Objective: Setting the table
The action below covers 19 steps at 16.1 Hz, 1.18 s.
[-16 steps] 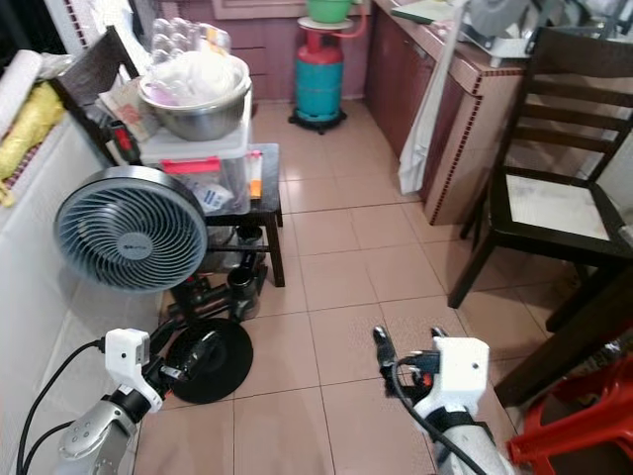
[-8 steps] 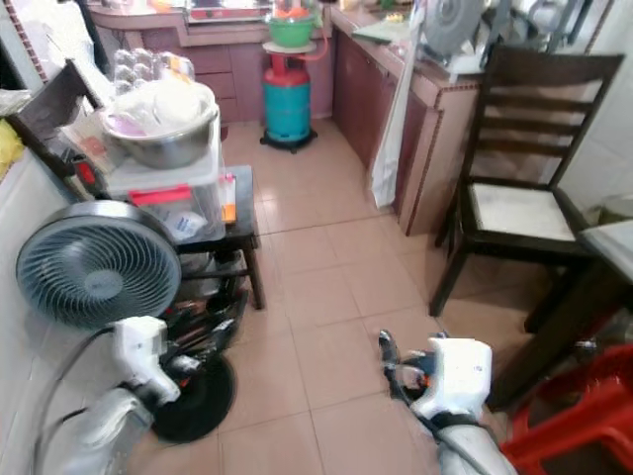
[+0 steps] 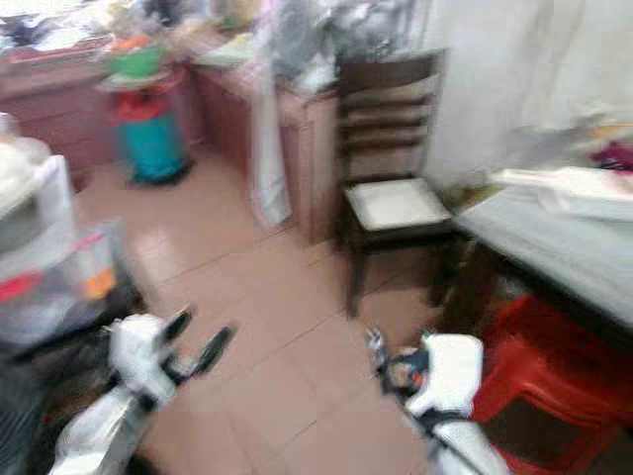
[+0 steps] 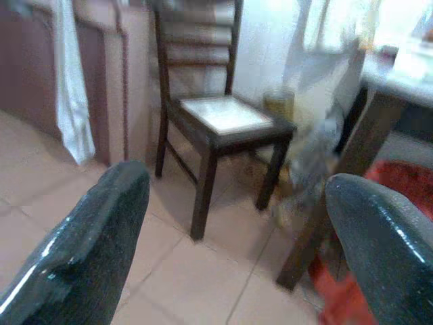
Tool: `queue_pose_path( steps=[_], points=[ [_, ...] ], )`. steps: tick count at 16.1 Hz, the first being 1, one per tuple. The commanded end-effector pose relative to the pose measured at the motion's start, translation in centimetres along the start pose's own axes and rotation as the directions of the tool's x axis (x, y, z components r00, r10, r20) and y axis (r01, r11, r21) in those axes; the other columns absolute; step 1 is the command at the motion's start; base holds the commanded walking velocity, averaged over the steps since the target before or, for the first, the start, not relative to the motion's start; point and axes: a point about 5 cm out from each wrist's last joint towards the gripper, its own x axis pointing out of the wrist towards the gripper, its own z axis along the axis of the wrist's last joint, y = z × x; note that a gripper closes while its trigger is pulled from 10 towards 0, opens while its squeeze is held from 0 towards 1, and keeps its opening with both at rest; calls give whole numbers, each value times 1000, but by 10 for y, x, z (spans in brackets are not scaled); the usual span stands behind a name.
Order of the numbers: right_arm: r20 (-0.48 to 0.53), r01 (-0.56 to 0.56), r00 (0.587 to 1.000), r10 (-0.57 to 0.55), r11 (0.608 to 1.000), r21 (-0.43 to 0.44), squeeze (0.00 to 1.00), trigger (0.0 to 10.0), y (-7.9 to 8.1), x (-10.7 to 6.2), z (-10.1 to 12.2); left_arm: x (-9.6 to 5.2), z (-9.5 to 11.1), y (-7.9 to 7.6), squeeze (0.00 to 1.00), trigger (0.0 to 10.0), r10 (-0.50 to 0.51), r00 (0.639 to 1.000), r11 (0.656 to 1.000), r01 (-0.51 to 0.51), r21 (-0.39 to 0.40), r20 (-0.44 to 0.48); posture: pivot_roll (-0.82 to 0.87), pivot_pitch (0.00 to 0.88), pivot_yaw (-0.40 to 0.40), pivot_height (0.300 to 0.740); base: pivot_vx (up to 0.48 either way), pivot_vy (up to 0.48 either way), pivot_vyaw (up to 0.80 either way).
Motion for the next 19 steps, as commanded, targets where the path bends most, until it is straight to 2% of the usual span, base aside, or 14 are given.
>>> queue_pose_path(
  steps=[1,10,12,16,19],
  points=[
    [4,24,1000,-24,1000,-18,0,10000,-7,0,3,8,4,-7,0,10000,-23,1000,1000,23,-2,16,-20,0,19,740,364,0,-800],
    [5,27,1000,-27,999,-17,0,10000,-6,0,3,9,5,-10,0,10000,-28,1000,1000,28,5,2,-26,0,18,740,361,0,-800],
    [11,30,999,-30,999,-18,0,10000,-7,1,6,11,9,-11,0,10000,-29,999,999,28,22,26,-26,0,18,740,351,0,-800],
    [76,44,996,-42,999,-24,0,10000,-5,0,20,16,35,-7,0,10000,74,984,994,-86,68,165,-24,0,15,740,68,0,-544],
    [94,76,993,-73,997,-27,0,10000,-8,-1,22,14,37,-2,0,10000,172,975,982,-181,55,138,-21,0,11,740,0,0,0]
  ],
)
